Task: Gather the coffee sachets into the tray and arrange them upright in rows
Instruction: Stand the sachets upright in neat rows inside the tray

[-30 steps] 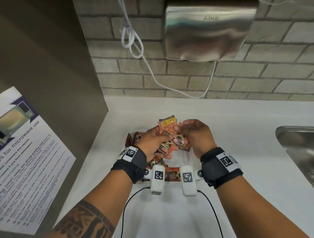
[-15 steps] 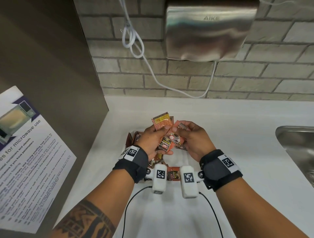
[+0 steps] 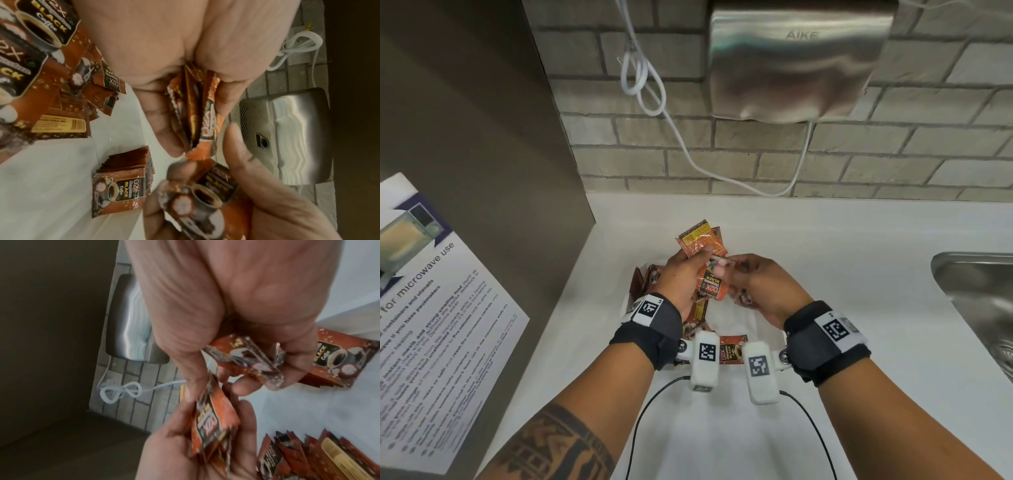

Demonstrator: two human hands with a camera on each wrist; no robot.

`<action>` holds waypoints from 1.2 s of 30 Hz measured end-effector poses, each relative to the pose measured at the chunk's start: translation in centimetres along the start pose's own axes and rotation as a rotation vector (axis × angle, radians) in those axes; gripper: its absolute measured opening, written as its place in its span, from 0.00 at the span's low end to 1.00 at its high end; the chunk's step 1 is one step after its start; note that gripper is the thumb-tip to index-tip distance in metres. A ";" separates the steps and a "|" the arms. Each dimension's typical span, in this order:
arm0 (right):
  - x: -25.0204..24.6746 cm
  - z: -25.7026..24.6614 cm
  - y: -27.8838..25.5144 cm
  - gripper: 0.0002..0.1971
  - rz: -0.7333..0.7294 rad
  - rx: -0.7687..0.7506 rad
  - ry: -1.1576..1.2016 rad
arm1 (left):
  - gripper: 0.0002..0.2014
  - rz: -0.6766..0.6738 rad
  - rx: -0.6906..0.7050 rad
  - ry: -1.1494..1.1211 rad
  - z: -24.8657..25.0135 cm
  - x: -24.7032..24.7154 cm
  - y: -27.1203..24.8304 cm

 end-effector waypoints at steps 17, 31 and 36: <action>-1.9 -0.4 1.6 0.18 0.297 -0.118 0.147 | 0.06 -0.097 0.104 0.332 -1.2 -0.2 0.2; -1.6 -0.9 1.5 0.21 0.208 -0.156 0.308 | 0.15 -0.191 0.014 0.301 -1.2 0.7 0.1; -2.6 -1.2 1.7 0.20 0.209 -0.199 0.349 | 0.05 -0.168 -0.005 0.256 -0.7 -0.1 0.4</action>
Point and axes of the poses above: each hand's wrist, its own y-axis towards the middle knuckle, its own x-axis out of the palm, z = x × y, the point moved 2 cm from there along y, towards the middle knuckle, and after that the axes turned 4 degrees about y, right-handed, at the moved point
